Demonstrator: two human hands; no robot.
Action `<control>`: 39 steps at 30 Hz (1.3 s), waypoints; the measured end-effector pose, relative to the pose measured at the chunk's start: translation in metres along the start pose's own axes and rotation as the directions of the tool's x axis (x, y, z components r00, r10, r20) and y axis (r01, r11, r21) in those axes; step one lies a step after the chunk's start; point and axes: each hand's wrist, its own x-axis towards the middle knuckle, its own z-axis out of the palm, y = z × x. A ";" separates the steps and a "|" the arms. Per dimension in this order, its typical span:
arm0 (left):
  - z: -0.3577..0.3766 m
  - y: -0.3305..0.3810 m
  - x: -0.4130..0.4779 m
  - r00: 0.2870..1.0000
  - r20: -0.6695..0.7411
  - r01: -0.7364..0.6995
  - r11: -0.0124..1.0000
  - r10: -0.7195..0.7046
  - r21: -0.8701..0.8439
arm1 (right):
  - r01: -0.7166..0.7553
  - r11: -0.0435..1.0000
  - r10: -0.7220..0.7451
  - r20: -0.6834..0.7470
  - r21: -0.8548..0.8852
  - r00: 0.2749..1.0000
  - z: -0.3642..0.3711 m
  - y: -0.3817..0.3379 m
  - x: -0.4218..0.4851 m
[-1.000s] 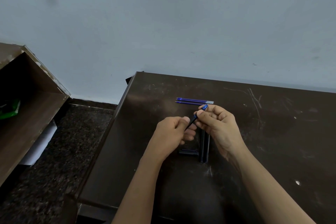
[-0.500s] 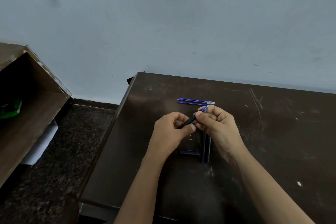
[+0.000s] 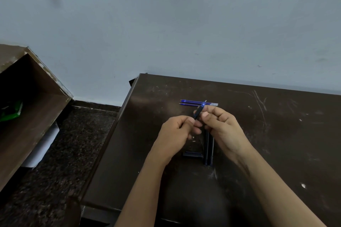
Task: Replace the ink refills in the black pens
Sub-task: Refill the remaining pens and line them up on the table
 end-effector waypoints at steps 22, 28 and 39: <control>-0.001 -0.001 -0.007 0.996 -0.034 -0.063 0.920 0.082 0.387 | -0.066 0.987 0.103 -0.263 0.144 0.959 0.023 0.021 -0.004; -0.011 -0.006 -0.002 0.981 -0.188 0.038 0.918 0.041 0.395 | -0.054 0.689 0.066 -0.011 -0.722 0.998 0.004 0.016 -0.007; -0.011 -0.006 -0.008 0.948 -0.273 0.010 0.844 0.162 0.536 | 0.278 0.210 -0.102 0.262 -0.937 0.960 0.003 0.027 -0.009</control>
